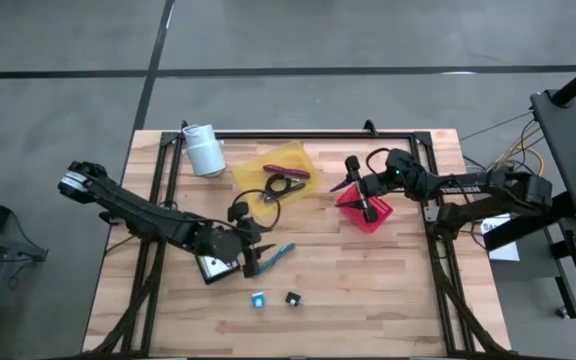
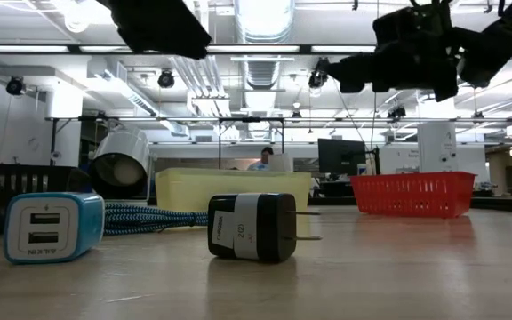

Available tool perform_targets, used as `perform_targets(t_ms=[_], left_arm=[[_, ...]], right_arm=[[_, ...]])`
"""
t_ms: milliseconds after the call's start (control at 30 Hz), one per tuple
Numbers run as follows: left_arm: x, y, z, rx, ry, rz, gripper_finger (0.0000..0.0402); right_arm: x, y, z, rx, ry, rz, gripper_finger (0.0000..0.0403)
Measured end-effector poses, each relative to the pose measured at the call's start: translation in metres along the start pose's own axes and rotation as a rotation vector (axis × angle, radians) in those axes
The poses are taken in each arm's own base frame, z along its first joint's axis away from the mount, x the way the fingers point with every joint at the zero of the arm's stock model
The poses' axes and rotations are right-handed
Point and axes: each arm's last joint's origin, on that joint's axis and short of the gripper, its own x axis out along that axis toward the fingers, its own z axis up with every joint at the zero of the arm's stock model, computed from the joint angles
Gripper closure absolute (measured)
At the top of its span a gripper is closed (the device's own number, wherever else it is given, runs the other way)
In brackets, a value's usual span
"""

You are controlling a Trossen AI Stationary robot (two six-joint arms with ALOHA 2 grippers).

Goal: Pick and place items into bin
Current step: Put the blue charger cable into the yellow bin

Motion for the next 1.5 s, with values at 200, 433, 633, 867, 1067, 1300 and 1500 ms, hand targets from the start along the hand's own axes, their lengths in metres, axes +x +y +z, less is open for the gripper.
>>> perform_targets(t_ms=[200, 433, 633, 867, 1067, 1300, 1500], left_arm=[[0.020, -0.008, -0.010, -0.064, 0.029, 0.013, 0.0233], [0.036, -0.019, -0.025, -0.319, 0.170, -0.105, 0.0233], [0.049, -0.027, -0.041, -0.601, 0.348, -0.131, 0.0233], [0.057, -0.026, -0.055, -0.663, 0.591, 0.112, 0.0233], [0.061, -0.029, -0.049, -0.667, 0.599, 0.123, 0.0233], [0.072, -0.033, -0.059, -0.658, 0.665, 0.113, 0.0233], [0.079, -0.035, -0.068, -0.624, 0.711, 0.108, 0.0233]], right_arm=[[0.000, -0.001, 0.001, -0.015, 0.008, -0.044, 0.0220], [0.000, -0.002, 0.000, -0.012, 0.016, -0.056, 0.0220], [0.000, -0.001, -0.001, -0.017, 0.018, -0.058, 0.0220], [0.000, -0.001, -0.001, -0.017, 0.018, -0.058, 0.0220], [0.000, -0.001, -0.001, -0.017, 0.019, -0.058, 0.0220], [0.000, -0.001, -0.001, -0.036, 0.023, -0.056, 0.0220], [0.000, -0.001, -0.002, -0.037, 0.026, -0.055, 0.0220]])
